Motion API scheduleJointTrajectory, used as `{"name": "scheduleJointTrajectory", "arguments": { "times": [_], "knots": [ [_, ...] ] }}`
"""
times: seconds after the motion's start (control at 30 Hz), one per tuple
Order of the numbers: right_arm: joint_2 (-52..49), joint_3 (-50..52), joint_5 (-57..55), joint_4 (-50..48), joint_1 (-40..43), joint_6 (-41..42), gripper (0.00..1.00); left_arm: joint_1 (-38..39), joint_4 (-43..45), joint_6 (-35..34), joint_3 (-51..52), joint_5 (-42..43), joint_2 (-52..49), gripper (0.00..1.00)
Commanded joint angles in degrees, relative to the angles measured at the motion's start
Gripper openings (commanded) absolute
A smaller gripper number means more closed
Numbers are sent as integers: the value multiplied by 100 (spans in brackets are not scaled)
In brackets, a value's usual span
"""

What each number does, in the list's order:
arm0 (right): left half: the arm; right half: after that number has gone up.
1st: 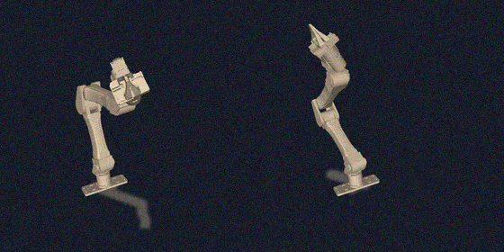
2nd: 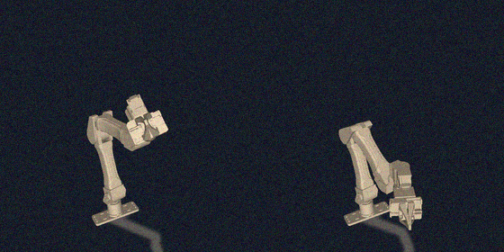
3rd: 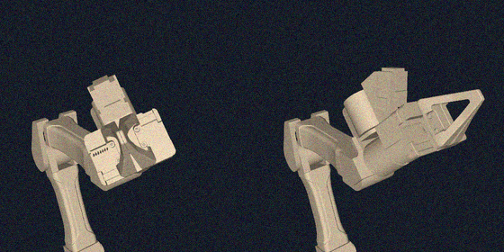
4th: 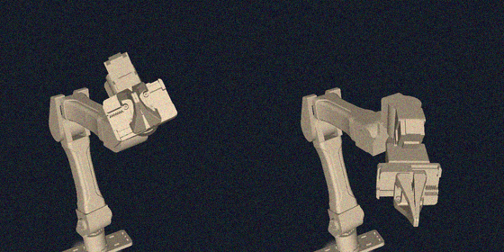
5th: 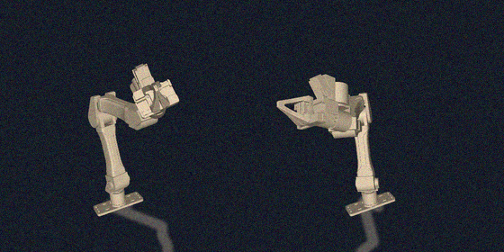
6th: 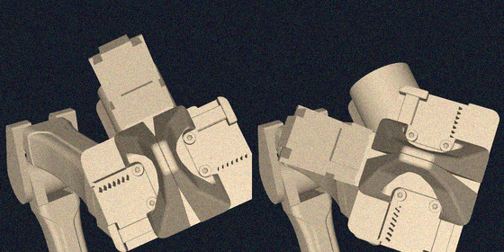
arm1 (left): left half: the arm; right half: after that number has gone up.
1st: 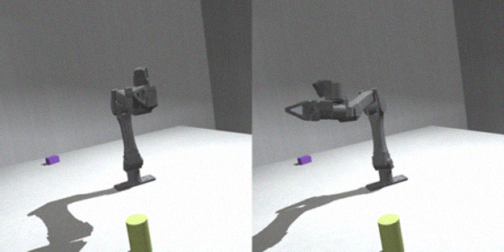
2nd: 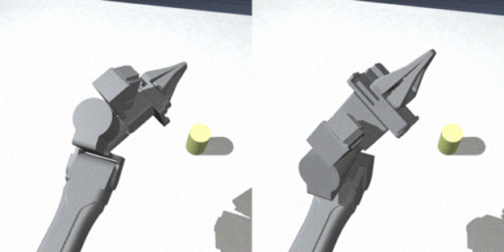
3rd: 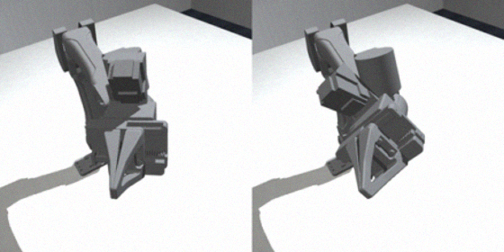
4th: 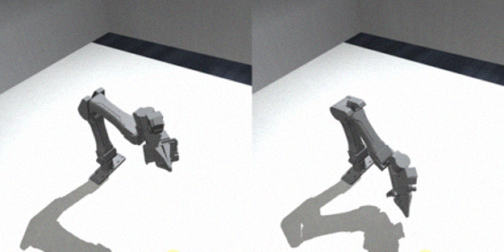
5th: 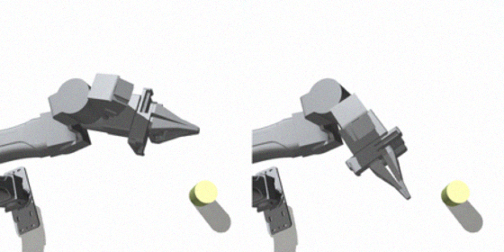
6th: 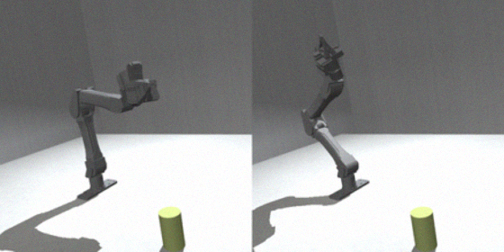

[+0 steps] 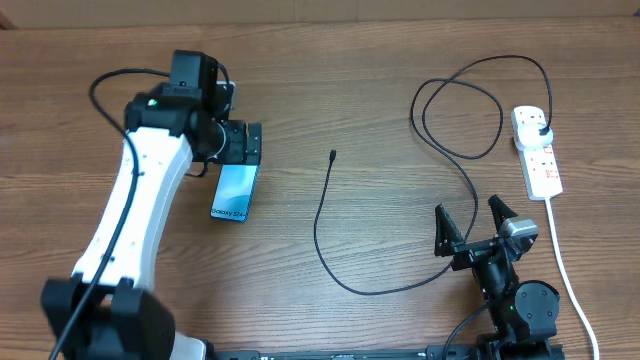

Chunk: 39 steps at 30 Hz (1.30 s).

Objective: Plug charger to phone and switch on socket
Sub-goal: 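Move the left gripper over the Galaxy phone and descend, then close the left gripper on the phone's bottom edge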

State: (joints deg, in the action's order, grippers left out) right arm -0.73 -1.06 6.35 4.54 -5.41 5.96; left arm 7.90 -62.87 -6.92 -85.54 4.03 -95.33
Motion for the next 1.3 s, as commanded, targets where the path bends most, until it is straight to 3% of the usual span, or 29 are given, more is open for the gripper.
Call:
{"name": "scheduleJointTrajectory", "arguments": {
  "times": [0.0,0.73,1.27],
  "knots": [
    [57,59,-76,-24,-42,-4,100,39,-15,120,-131,4,-435,100],
    [57,59,-74,-24,-42,-4,100,28,507,1021,-129,-166,-1897,100],
    [57,59,-74,-24,-42,-4,100,-216,531,1169,-118,-315,-2503,100]
  ]
}}
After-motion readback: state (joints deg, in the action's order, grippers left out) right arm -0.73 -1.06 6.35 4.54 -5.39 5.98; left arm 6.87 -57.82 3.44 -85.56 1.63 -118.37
